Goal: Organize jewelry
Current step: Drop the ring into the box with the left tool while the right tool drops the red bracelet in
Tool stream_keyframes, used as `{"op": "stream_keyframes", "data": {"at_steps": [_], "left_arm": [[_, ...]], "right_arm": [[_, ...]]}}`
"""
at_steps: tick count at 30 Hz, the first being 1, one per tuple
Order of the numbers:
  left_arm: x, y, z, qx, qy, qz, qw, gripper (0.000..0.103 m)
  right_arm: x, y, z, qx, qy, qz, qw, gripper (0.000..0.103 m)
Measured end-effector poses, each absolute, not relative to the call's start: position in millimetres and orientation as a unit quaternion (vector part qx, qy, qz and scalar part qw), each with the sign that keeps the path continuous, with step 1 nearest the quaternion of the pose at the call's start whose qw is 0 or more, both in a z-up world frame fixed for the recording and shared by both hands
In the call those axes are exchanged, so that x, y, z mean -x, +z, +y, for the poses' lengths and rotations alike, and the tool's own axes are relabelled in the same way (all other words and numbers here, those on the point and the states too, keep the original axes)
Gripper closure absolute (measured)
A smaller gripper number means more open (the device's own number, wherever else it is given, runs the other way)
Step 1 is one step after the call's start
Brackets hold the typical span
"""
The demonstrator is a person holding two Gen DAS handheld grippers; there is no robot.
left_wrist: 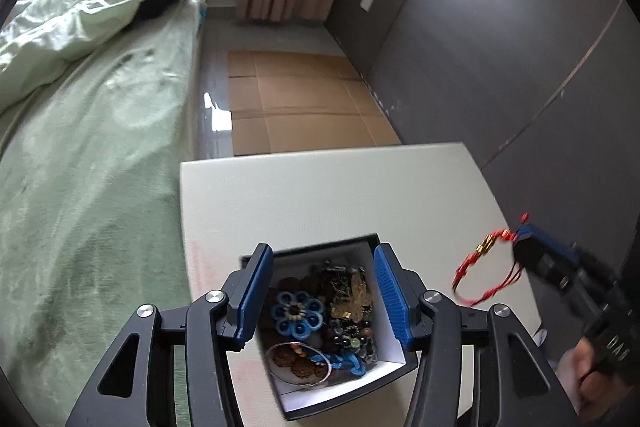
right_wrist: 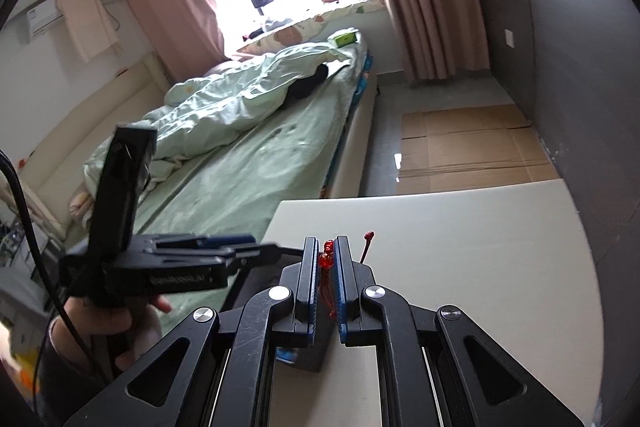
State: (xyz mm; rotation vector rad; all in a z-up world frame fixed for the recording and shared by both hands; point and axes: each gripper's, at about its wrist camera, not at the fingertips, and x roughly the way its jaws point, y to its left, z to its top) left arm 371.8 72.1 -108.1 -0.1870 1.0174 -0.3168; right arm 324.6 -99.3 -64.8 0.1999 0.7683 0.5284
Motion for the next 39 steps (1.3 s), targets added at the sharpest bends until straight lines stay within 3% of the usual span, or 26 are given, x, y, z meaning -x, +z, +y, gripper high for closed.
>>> {"op": "stream_keyframes", "data": {"at_steps": [17,19,20,21,32,34,36,39], "left_arm": [[-361,-90,120,0.126,-0.126,0.463,0.868,0.049],[-360,-88,124,0.128,-0.123,0.46,0.87,0.049],[-359,-87,126,0.129,-0.122,0.458,0.871,0.049],[-358,-85,128,0.13,-0.121,0.457,0.871,0.049],[-338,-80,126,0.131,-0.131,0.456,0.87,0.048],[-331,-76,124,0.132,-0.129,0.451,0.873,0.043],[-323,-69,121,0.132,-0.126,0.442,0.879,0.03],[-309,-57,115,0.125,-0.123,0.424,0.889,0.022]], "right_arm": [[-338,-69,-35,-0.08,0.302,0.364,0.878,0.094],[-344,-77,-25,-0.086,0.329,0.396,0.853,0.079],[-346,-82,-21,-0.092,0.338,0.408,0.843,0.062],[-345,-83,-21,-0.093,0.338,0.409,0.843,0.053],[-321,-69,-70,-0.123,0.299,0.4,0.857,0.052],[-318,-64,-76,-0.123,0.292,0.402,0.859,0.049],[-316,-59,-83,-0.125,0.287,0.404,0.859,0.041],[-311,-53,-92,-0.115,0.276,0.407,0.863,0.041]]}}
